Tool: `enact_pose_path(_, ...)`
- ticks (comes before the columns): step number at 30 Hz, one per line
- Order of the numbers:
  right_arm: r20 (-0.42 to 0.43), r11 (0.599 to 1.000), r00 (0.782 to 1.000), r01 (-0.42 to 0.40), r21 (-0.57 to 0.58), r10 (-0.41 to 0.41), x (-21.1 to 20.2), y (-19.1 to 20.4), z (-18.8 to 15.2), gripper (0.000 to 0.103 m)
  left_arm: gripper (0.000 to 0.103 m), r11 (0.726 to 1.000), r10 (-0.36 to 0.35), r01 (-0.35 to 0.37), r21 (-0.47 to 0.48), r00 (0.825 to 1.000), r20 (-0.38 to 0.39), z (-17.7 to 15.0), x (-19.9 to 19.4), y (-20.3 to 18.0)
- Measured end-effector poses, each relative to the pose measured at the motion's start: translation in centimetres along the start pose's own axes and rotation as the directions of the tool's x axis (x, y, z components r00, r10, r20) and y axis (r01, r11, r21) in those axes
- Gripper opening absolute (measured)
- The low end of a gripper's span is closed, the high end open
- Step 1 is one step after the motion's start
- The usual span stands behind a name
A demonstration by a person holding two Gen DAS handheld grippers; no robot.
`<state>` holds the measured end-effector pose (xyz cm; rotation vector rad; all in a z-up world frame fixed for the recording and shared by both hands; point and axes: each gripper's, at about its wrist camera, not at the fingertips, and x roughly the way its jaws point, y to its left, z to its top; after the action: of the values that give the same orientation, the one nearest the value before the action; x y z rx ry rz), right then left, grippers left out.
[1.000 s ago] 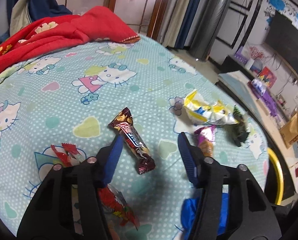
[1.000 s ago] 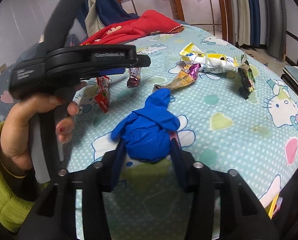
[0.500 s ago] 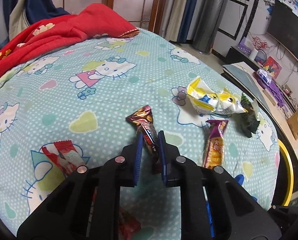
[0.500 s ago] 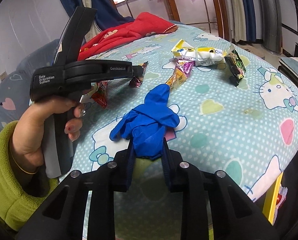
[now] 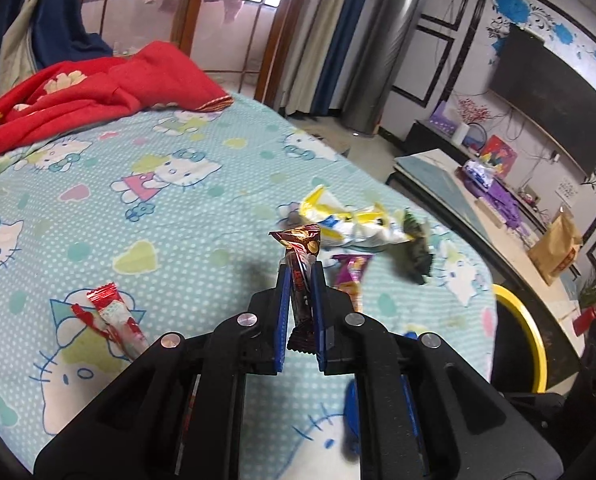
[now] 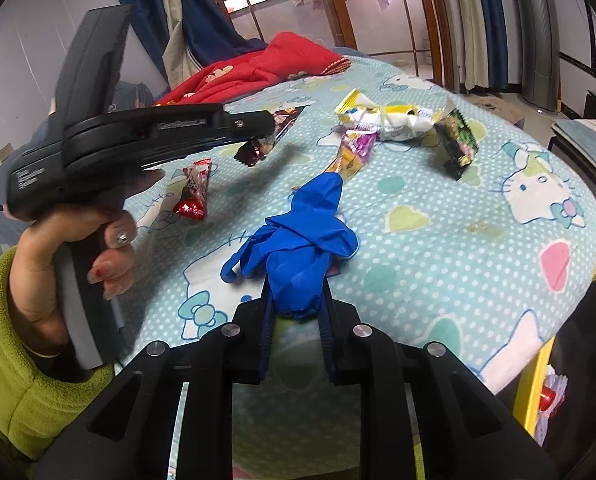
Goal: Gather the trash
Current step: 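Carry the chocolate wrapper and blue glove over the bin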
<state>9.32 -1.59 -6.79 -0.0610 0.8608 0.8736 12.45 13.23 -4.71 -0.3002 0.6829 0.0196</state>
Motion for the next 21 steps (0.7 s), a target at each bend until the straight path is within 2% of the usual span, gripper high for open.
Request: enact_pose_path(21,0.099,0.99,0.987,0.12,0.078,-0.128,-4.6,-4.6,1.4,0.019,0.006,0.988,-0.13,0.127,0.083,0.991,0.03,-0.1,-2.5,-5.1)
